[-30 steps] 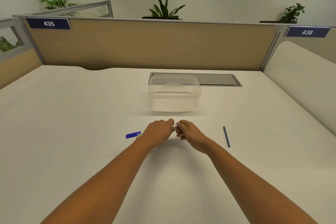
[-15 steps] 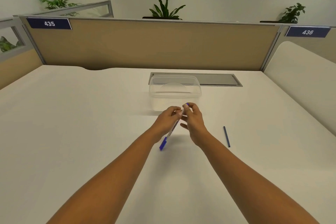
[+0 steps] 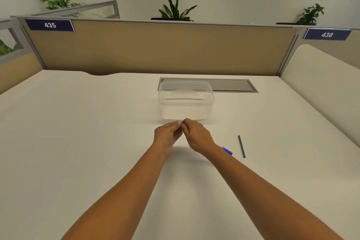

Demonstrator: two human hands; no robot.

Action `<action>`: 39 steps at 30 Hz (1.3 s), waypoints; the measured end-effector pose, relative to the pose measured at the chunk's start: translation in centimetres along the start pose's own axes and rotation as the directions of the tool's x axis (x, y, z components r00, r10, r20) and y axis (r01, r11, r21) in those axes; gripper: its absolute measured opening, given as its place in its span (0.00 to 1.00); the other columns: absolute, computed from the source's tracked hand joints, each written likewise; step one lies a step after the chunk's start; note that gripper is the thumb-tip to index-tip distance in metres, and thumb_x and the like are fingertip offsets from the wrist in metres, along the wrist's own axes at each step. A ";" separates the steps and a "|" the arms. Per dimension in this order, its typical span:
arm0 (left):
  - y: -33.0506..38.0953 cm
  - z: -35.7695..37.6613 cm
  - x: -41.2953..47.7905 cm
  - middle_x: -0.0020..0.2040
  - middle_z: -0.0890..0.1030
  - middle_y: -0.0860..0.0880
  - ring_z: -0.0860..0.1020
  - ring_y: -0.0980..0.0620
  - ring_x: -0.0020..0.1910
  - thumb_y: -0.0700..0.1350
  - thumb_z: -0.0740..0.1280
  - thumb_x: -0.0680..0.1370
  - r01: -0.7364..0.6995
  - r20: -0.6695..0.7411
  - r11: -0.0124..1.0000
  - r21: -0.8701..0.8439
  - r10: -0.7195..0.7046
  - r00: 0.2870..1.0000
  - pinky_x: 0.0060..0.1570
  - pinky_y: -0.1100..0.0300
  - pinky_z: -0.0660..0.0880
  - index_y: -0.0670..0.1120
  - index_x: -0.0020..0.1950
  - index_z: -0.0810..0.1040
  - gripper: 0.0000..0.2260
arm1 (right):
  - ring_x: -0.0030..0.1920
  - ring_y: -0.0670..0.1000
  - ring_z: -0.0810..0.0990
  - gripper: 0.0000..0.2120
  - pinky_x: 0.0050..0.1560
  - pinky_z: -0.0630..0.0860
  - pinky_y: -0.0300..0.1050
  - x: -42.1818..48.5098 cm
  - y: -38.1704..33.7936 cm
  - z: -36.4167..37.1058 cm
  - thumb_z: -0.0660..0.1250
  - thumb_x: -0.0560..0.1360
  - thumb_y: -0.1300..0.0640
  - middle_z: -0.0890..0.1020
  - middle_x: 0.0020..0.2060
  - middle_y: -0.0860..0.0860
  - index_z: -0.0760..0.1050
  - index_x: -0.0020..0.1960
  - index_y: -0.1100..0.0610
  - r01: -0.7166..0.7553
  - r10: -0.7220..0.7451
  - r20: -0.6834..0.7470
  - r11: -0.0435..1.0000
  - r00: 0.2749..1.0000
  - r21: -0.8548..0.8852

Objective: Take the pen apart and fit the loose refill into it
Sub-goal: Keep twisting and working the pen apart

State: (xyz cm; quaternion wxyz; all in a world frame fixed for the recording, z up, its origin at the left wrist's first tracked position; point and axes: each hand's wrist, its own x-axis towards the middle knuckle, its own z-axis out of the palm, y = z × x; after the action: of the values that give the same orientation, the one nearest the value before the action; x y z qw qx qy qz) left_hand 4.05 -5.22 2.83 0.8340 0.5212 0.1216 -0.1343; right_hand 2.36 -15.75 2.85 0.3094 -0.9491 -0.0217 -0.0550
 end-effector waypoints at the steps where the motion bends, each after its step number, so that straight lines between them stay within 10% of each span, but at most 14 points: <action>1: 0.0 0.0 -0.1 0.32 0.83 0.47 0.80 0.50 0.39 0.34 0.67 0.73 0.018 -0.016 0.999 -0.037 -0.018 1.000 0.46 0.61 0.77 0.33 0.49 0.79 0.06 | 0.43 0.52 0.70 0.12 0.40 0.63 0.46 -0.1 0.1 0.2 0.49 0.80 0.52 0.78 0.44 0.54 0.68 0.45 0.56 0.005 -0.006 -0.012 0.999 1.000 -0.041; 25: -0.1 0.4 -0.3 0.37 0.79 0.42 0.79 0.47 0.38 0.30 0.68 0.71 0.040 -0.151 0.999 -0.016 -0.042 0.988 0.49 0.58 0.76 0.31 0.49 0.78 0.08 | 0.44 0.56 0.77 0.13 0.37 0.61 0.44 -1.1 0.8 1.5 0.50 0.80 0.52 0.81 0.43 0.54 0.72 0.51 0.54 0.051 -0.087 -0.143 0.970 0.986 -0.238; 39: -0.2 -0.1 0.3 0.38 0.79 0.46 0.77 0.52 0.41 0.37 0.71 0.71 0.115 -0.154 0.991 0.074 -0.103 0.983 0.43 0.61 0.74 0.41 0.37 0.78 0.04 | 0.41 0.52 0.65 0.12 0.36 0.53 0.40 -1.1 -0.1 1.3 0.53 0.79 0.62 0.73 0.38 0.59 0.74 0.47 0.64 0.068 -0.068 -0.007 0.998 0.998 -0.004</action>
State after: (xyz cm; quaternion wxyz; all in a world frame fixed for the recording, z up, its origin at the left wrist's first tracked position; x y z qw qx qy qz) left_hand 4.27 -5.26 2.57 0.7916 0.5565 0.2064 -0.1451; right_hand 1.39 -14.96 1.73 0.3057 -0.9482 -0.0527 -0.0689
